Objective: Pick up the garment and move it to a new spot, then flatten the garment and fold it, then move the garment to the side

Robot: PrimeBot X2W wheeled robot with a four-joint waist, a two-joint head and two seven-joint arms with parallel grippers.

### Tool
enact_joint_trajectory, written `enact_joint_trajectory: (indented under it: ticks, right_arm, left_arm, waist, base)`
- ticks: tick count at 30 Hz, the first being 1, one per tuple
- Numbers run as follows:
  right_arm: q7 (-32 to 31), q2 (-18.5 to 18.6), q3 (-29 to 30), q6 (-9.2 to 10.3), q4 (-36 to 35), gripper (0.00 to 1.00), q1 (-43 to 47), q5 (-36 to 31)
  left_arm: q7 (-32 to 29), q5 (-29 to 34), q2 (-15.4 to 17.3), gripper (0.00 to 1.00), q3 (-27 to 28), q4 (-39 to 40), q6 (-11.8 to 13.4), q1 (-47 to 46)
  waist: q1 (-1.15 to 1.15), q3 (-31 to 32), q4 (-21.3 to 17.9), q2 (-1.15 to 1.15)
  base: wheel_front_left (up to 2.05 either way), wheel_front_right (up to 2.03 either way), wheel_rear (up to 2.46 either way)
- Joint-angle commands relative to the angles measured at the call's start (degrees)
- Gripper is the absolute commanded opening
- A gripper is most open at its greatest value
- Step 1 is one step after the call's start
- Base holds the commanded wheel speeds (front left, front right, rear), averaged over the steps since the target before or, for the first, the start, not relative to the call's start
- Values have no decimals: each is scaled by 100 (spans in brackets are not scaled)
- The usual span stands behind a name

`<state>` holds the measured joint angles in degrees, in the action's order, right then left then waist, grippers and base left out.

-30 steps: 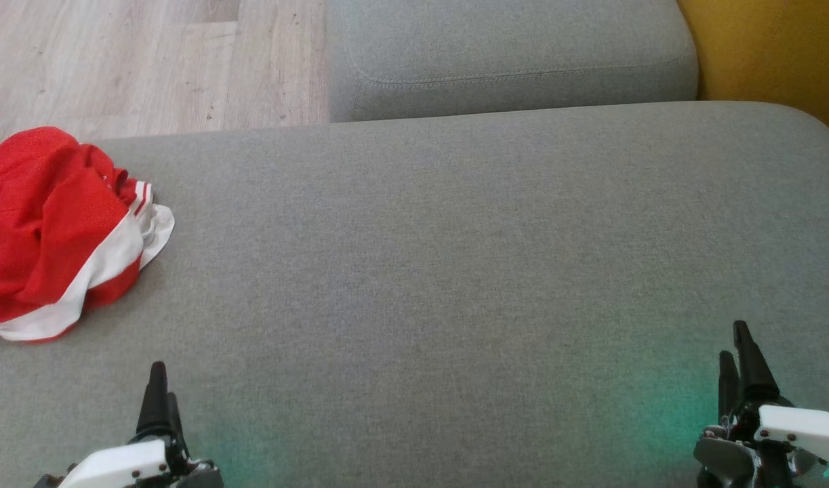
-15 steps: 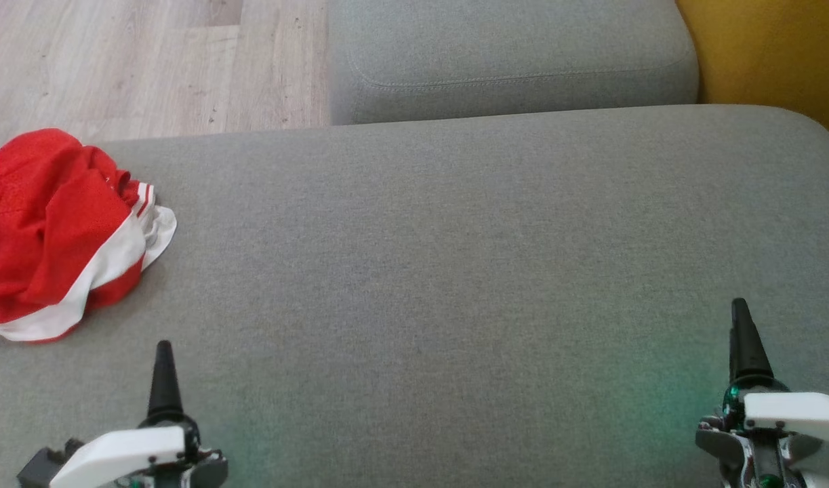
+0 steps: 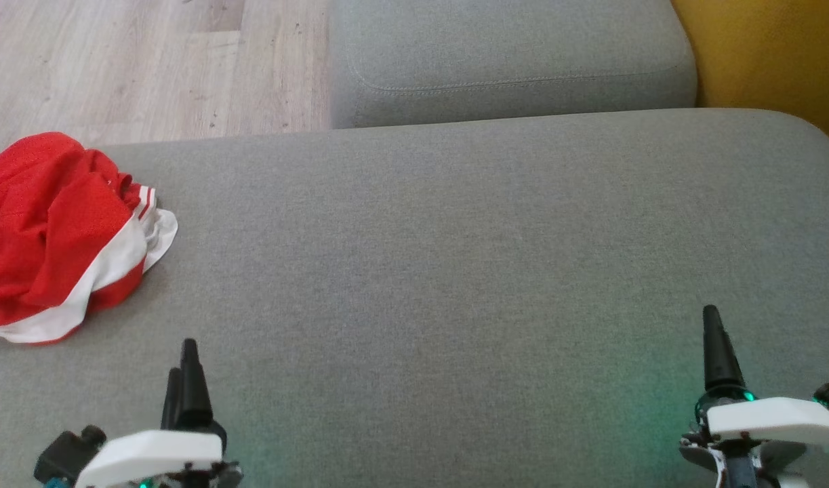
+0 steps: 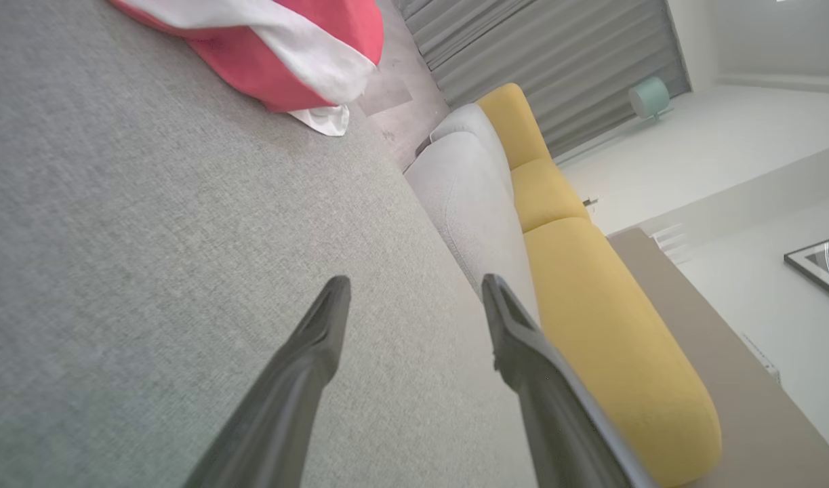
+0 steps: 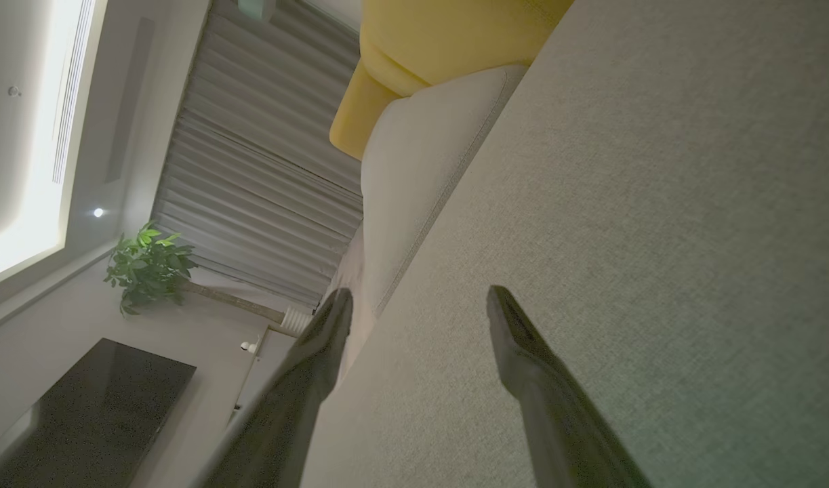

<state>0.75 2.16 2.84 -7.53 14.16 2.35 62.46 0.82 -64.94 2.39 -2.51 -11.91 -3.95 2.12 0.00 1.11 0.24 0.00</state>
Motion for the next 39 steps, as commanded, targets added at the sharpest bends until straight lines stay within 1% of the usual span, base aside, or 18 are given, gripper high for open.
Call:
enact_joint_trajectory:
  ticks: [1,18,39]
  right_arm:
    - [72,37,-79,2,-195,100,-106,-205]
    - [360,44,-284,2,-232,100,-47,-1537]
    - [715,54,-571,3,-246,100,23,-3106]
  left_arm:
    - [60,210,28,100,-7,240,36,-72]
    - [349,1536,38,100,-175,210,90,84]
    - [705,2957,65,100,-370,224,206,190]
  waist:
    - [0,3,0,0]
    - [0,42,5,0]
    - [0,50,34,0]
  base:
    - [0,0,0]
    - [0,0,0]
    - [0,0,0]
